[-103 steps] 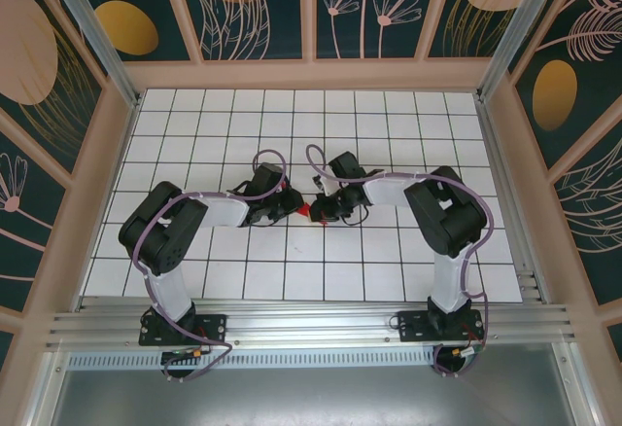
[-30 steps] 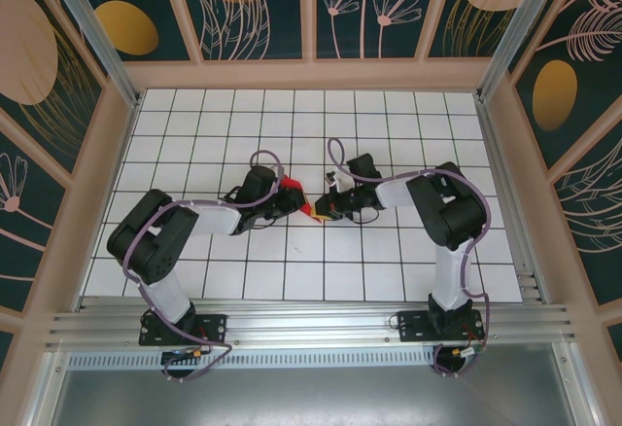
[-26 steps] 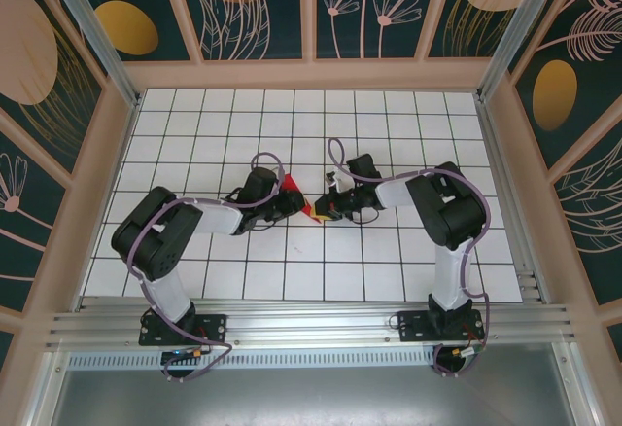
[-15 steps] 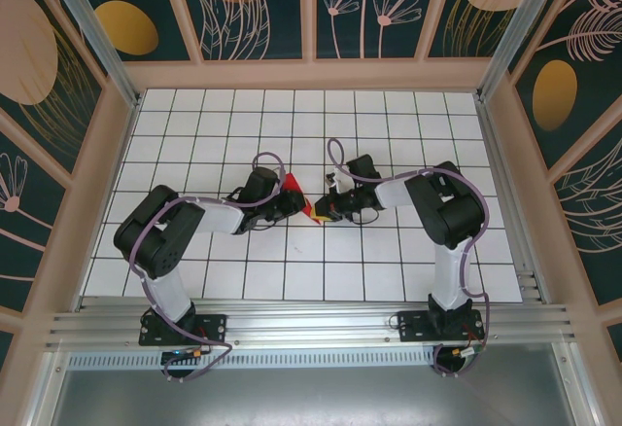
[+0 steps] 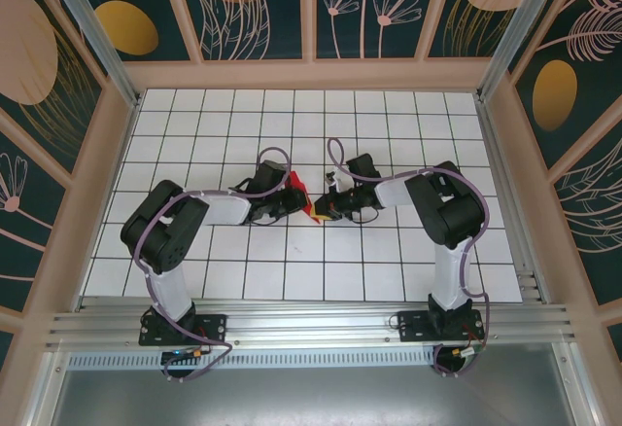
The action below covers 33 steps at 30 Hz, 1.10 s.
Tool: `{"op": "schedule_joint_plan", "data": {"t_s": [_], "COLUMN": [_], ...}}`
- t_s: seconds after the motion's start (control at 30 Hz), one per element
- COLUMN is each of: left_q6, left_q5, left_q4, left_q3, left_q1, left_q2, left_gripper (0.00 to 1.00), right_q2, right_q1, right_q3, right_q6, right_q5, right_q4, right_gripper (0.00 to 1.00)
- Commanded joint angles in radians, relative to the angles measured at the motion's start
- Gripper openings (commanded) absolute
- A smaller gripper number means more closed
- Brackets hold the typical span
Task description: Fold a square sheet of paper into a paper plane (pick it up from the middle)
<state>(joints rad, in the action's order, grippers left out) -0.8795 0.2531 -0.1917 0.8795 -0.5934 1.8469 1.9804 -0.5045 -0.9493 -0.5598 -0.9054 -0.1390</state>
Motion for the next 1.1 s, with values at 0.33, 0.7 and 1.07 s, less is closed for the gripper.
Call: {"op": "schedule_joint_plan", "data": {"t_s": [0.33,0.7,1.07], "left_q6": [0.074,0.076,0.076], "left_q5": [-0.176,-0.188,-0.200], "left_q4": [0.224,0.245,0.257], "left_q3": [0.061,0.070,0.070], "left_q1": [-0.009,-0.014,-0.014], "left_q2": [0.097,0.107,0.109], "left_gripper": [0.21,0.20,0.20], "right_q2": [-0.150,-0.054,-0.011], "right_q1": [-0.003,-0.101,-0.086], "right_q3": [-0.008,-0.127,-0.116], "right_q6": [0.101,0.177,0.187], "right_q5": [0.168,0.230,0.323], "right_q4": [0.149,0.265,0.317], "right_gripper": [0.13,0.04,0.02]}}
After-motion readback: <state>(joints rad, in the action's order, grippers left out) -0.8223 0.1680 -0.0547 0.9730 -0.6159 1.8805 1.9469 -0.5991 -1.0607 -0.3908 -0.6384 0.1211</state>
